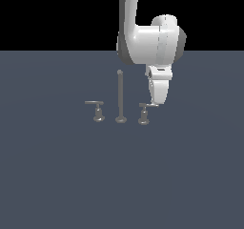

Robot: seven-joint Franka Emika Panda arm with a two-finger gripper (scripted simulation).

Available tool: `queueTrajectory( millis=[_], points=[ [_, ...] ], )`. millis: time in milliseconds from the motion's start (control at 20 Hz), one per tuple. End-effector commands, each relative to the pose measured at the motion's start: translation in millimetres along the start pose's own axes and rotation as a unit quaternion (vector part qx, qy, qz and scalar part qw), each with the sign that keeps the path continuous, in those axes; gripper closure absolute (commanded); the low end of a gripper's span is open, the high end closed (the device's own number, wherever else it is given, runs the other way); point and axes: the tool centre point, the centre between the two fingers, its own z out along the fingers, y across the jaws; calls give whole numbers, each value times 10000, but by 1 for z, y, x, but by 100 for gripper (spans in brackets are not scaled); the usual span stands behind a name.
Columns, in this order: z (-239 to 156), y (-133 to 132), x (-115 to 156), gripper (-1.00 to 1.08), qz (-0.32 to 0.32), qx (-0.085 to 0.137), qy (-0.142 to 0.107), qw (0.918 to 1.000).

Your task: Turn on the faucet by rotating a designated handle.

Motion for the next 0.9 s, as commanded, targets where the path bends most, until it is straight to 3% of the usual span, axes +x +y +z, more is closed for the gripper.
queueTrajectory(
  millis=[0,200,300,850],
  points=[
    [0,7,5,108,3,1,0,10000],
    [0,19,12,108,4,1,-1,10000],
    [0,12,6,108,-26,49,-8,10000],
    [0,47,4,108,-3,14,-4,10000]
  ],
)
